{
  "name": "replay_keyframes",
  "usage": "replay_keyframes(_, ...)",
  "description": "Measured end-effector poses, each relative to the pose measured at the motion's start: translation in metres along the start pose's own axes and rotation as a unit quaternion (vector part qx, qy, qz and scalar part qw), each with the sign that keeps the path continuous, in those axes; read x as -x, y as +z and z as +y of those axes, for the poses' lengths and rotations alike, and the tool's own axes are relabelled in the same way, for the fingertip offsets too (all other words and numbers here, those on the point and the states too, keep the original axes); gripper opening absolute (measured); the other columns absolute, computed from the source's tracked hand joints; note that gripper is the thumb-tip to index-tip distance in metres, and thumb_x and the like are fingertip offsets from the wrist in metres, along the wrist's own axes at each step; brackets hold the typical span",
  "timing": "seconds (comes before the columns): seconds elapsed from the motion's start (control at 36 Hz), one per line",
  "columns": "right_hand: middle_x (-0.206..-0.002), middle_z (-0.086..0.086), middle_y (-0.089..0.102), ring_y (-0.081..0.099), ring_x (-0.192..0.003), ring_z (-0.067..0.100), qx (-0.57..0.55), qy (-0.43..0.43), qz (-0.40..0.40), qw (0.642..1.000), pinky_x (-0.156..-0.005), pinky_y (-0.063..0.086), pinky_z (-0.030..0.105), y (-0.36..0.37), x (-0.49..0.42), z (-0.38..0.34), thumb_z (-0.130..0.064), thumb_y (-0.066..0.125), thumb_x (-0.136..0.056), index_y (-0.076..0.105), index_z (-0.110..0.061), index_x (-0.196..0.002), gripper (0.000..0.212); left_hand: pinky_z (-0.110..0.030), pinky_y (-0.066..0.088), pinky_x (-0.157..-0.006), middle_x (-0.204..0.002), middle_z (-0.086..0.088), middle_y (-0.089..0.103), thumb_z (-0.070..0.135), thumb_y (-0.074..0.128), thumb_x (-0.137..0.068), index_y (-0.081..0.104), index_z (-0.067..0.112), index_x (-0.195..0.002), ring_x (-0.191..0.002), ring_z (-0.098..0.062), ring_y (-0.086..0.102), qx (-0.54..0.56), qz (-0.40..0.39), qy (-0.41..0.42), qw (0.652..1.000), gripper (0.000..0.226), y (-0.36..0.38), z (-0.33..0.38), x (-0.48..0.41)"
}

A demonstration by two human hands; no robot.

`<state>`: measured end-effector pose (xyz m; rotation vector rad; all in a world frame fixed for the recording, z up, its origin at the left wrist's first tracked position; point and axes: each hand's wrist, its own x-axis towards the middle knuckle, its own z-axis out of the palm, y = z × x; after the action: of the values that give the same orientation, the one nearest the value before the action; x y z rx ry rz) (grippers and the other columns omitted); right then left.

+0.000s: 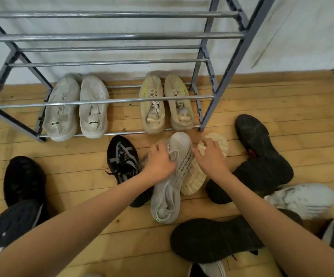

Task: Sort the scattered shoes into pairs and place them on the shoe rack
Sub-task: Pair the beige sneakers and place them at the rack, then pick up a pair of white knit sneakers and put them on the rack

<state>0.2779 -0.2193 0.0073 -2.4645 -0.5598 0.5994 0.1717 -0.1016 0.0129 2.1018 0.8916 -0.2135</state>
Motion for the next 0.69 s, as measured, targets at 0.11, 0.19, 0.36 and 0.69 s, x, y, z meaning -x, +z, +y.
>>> replay_keyframes(0.11, -0.119, 0.011, 0.06, 0.056, -0.098, 0.021, -0.022, 0.051, -0.084, 0.995, -0.079, 0.043, 0.031, 0.0, 0.018, 0.001, -0.052, 0.054, -0.09, 0.035, -0.009, -0.137, 0.067, -0.042, 0.028, -0.111, -0.139, -0.019, 0.029, 0.021, 0.064, -0.082, 0.025, 0.003, -0.137, -0.133, -0.035, 0.027, -0.033, -0.041, 0.007, 0.999, 0.07, 0.021, -0.005, 0.021)
replay_keyframes(0.19, -0.128, 0.01, 0.058, 0.057, -0.113, 0.026, -0.042, 0.034, -0.107, 0.993, -0.083, 0.043, 0.03, 0.005, 0.025, -0.001, -0.049, 0.06, -0.087, 0.03, -0.008, -0.143, 0.075, -0.04, 0.027, -0.112, -0.141, -0.016, 0.027, 0.022, 0.061, -0.085, 0.023, 0.005, -0.14, -0.133, -0.031, 0.026, -0.055, -0.04, 0.028, 0.997, 0.07, 0.032, -0.011, 0.033)
replay_keyframes(0.36, -0.118, 0.012, 0.06, 0.061, -0.106, 0.031, -0.16, 0.088, -0.117, 0.976, -0.086, 0.054, 0.048, 0.018, 0.028, -0.008, -0.019, 0.065, -0.083, 0.044, -0.009, -0.127, 0.049, -0.036, 0.028, -0.11, -0.14, -0.013, 0.03, 0.023, 0.057, -0.088, 0.03, 0.007, -0.14, -0.132, -0.029, 0.031, -0.047, -0.052, 0.046, 0.996, 0.061, 0.031, -0.012, 0.036)
replay_keyframes(0.69, -0.115, 0.008, 0.064, 0.065, -0.096, 0.024, -0.397, 0.155, -0.056, 0.903, -0.044, 0.051, 0.018, -0.028, 0.018, 0.011, 0.001, 0.049, -0.091, 0.051, -0.016, -0.127, 0.041, -0.028, 0.039, -0.099, -0.138, -0.006, 0.049, 0.02, 0.059, -0.091, 0.033, 0.012, -0.141, -0.126, -0.022, 0.048, 0.122, -0.052, -0.012, 0.991, 0.057, 0.016, -0.001, 0.053)
